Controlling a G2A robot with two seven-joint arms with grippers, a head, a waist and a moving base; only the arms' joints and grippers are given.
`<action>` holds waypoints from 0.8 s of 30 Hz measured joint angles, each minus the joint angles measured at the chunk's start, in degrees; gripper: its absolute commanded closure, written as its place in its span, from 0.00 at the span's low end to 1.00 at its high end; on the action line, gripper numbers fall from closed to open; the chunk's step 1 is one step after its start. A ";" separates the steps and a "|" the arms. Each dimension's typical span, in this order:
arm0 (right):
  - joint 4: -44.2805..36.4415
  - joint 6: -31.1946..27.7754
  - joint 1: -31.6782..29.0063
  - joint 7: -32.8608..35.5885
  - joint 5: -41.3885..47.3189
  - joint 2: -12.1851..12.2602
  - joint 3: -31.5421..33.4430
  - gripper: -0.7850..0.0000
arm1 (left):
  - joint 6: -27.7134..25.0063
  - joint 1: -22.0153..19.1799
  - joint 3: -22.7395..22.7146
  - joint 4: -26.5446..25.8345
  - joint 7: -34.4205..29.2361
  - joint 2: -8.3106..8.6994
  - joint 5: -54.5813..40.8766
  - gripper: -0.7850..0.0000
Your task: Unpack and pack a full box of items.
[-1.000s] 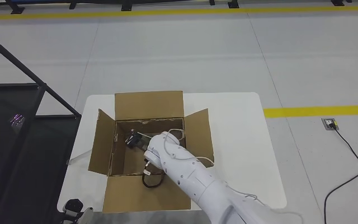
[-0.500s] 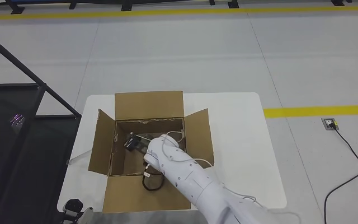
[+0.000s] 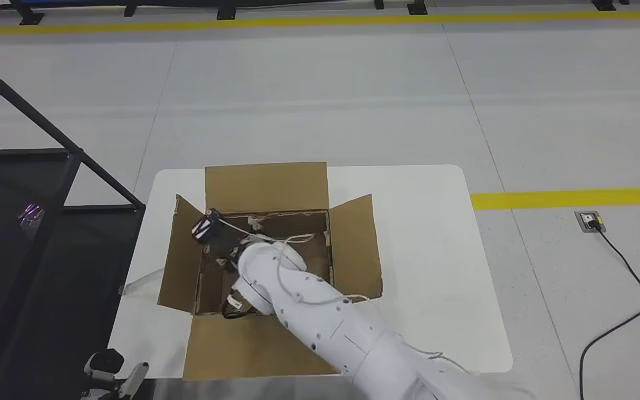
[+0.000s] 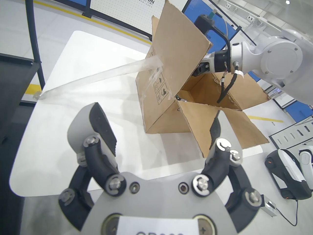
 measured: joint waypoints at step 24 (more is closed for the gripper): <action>-56.47 -7.77 -32.09 4.77 -26.31 11.57 13.01 0.00 | -0.58 -5.01 1.95 0.44 -7.01 0.20 -5.91 0.00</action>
